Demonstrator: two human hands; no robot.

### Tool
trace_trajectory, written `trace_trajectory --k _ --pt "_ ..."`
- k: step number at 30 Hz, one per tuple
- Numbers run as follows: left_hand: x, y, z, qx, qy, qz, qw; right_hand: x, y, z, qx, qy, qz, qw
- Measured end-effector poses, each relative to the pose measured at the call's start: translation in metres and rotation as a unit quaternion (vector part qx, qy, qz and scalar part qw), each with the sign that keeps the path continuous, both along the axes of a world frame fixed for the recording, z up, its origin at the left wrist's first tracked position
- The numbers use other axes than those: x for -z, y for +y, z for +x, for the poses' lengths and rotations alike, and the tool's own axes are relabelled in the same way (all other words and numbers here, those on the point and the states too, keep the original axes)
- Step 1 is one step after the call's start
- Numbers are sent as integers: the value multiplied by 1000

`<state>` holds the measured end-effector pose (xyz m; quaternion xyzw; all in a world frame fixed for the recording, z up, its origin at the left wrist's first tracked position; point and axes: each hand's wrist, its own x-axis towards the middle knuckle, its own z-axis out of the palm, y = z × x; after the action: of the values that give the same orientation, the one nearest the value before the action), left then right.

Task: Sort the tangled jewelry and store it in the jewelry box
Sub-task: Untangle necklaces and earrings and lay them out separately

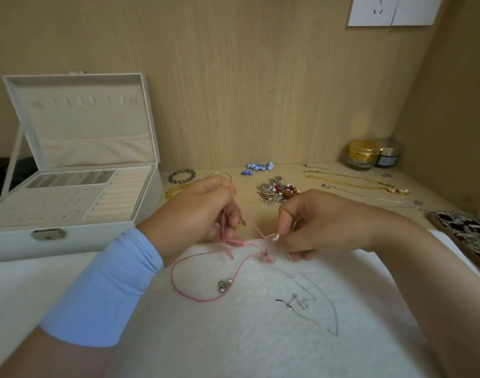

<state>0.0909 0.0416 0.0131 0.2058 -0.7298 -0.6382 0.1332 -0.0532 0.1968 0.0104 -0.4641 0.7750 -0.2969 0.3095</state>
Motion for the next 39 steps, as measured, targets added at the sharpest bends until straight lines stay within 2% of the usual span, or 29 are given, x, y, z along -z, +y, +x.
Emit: trace_trajectory --k 3,7,10,15,18,21,23,25,27,30,32,34,37,39 --pt "-10 -5 6 -5 -15 18 1000 1 -1 -1 29 -26 -59 997" --pt "-15 -16 12 17 -158 -69 985 2 -7 -1 66 -87 -117 987" --pt "-11 -22 17 43 -216 -184 958 1 -10 -4 91 -172 -156 968" --pt "-6 -25 22 50 -270 -303 913 -2 -12 -5 115 -276 -241 923" --pt "-9 -23 26 76 -344 -315 881 -3 -15 -7 144 -322 -305 885" --pt "-13 -22 30 105 -421 -337 835 -8 -13 -10 164 -388 -339 841" --pt "-15 -22 33 130 -451 -363 805 -10 -10 -12 179 -381 -334 843" --pt "-14 -23 35 145 -452 -399 784 -9 -9 -13 181 -341 -319 866" --pt "-13 -24 36 136 -410 -435 790 -7 -9 -13 169 -312 -304 884" --pt "-8 -21 32 84 -281 -500 815 -4 -12 -10 150 -302 -291 895" --pt "-5 -12 25 85 -197 -465 859 -4 -13 -9 152 -290 -286 901" --pt "-2 -1 21 127 -191 -427 875 -5 -13 -8 159 -257 -284 910" --pt "3 3 18 165 -221 -457 846 -9 -13 -7 170 -207 -292 918" --pt "3 -3 18 159 -222 -445 853 -10 -11 -7 180 -182 -301 919"
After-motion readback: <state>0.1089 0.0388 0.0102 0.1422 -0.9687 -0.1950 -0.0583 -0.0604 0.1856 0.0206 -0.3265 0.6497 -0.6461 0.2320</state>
